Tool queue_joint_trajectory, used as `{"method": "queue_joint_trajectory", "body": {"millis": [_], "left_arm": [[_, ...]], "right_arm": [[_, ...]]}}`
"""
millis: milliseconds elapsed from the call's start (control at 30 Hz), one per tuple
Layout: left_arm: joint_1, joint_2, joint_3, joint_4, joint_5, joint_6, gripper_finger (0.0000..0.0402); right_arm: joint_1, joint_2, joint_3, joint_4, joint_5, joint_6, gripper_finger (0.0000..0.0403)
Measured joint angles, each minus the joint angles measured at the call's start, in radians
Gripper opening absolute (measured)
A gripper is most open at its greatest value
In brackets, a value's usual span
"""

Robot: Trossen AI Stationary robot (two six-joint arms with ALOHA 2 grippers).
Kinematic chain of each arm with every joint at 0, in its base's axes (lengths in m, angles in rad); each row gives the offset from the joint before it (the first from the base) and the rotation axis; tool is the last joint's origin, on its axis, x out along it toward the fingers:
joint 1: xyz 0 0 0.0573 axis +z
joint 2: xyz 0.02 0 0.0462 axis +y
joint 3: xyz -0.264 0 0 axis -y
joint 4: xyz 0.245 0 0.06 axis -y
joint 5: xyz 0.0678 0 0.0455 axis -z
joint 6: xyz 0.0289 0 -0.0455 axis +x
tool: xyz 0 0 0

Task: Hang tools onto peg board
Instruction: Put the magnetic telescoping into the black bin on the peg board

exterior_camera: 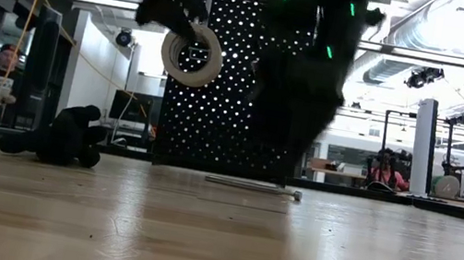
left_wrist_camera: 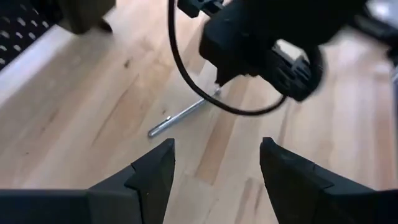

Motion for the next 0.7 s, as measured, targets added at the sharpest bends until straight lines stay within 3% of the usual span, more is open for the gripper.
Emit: {"method": "queue_joint_trajectory", "body": {"millis": [100, 300, 533, 700], "left_arm": [[0.005, 0.076, 0.0, 0.023, 0.015, 0.022, 0.0207], [0.023, 0.18, 0.0, 0.124, 0.03, 0.081, 0.0202], [0.081, 0.293, 0.0, 0.232, 0.029, 0.284, 0.0201], [0.122, 0.35, 0.0, 0.231, 0.029, 0.394, 0.0201]], "right_arm": [[-0.02, -0.026, -0.144, 0.074, -0.095, 0.037, 0.0], [0.019, -0.159, -0.267, 0.288, -0.125, 0.048, 0.0], [0.034, -0.15, -0.284, 0.313, 0.013, 0.105, 0.0004], [0.018, -0.119, -0.284, 0.349, 0.013, 0.079, 0.0056]]}}
